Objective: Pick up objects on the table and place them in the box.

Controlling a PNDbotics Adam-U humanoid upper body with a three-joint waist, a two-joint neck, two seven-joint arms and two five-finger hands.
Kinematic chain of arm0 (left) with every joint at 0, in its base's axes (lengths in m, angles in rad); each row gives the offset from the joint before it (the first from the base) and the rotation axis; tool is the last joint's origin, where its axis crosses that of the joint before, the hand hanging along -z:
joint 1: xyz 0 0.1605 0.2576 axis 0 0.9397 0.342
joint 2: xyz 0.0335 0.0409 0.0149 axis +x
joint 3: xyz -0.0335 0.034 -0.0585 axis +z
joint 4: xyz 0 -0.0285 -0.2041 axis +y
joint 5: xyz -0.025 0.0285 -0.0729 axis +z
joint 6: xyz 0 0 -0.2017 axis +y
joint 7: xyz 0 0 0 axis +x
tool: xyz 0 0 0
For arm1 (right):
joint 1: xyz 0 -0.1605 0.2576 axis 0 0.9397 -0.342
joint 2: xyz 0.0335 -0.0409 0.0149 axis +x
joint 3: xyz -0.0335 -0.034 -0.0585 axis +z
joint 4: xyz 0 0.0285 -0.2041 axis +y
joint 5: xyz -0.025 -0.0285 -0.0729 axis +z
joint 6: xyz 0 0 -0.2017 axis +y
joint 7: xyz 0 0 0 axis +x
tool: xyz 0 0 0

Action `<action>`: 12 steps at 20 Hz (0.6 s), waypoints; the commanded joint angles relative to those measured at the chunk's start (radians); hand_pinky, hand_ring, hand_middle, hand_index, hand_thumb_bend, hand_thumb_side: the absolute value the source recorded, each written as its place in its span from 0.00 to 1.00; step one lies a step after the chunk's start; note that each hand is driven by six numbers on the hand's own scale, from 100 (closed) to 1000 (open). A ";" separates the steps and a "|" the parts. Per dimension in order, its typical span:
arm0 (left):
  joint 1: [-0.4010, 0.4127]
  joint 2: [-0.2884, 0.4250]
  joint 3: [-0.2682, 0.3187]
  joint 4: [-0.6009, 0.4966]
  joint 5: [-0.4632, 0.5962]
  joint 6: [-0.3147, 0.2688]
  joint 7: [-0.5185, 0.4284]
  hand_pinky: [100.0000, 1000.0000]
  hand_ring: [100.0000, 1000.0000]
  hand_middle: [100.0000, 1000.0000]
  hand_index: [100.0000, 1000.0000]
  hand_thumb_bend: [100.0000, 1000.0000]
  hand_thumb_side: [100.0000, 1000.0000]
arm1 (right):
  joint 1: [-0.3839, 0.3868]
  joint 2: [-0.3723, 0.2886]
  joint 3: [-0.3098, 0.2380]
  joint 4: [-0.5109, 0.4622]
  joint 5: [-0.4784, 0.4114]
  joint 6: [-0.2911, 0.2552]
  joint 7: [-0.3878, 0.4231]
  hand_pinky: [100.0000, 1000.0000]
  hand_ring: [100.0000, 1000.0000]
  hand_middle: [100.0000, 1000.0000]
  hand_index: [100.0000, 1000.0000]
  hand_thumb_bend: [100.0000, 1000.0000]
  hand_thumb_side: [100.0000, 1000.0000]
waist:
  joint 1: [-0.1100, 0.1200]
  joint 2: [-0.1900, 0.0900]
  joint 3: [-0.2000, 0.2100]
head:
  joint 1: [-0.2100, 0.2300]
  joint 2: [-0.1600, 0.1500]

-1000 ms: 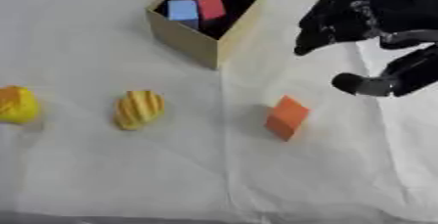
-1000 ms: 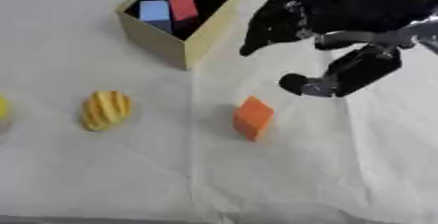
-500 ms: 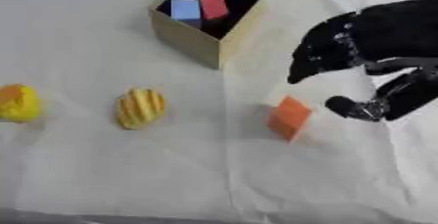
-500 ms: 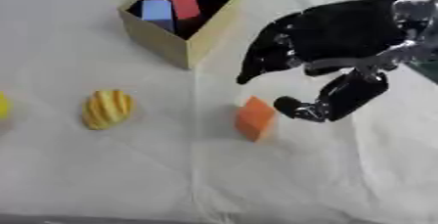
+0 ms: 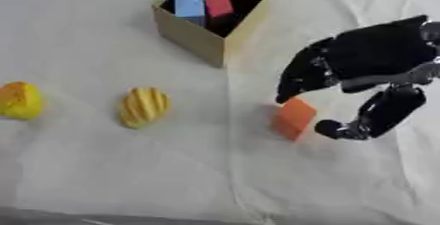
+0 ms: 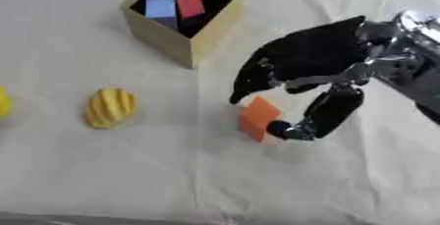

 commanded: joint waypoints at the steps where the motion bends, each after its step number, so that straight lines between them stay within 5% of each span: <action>1: -0.013 0.019 0.002 -0.015 0.003 -0.002 -0.001 0.66 0.67 0.54 0.72 0.36 0.50 | -0.016 -0.006 -0.002 0.030 0.027 -0.004 -0.002 0.90 0.90 0.83 0.91 0.12 0.37 | 0.004 -0.012 0.002 | -0.005 -0.008; 12: -0.016 0.017 0.000 -0.012 0.010 -0.004 -0.004 0.66 0.67 0.54 0.72 0.36 0.50 | -0.028 0.047 0.031 0.147 0.075 -0.034 -0.033 0.90 0.89 0.82 0.91 0.06 0.41 | 0.009 -0.003 0.011 | -0.011 -0.014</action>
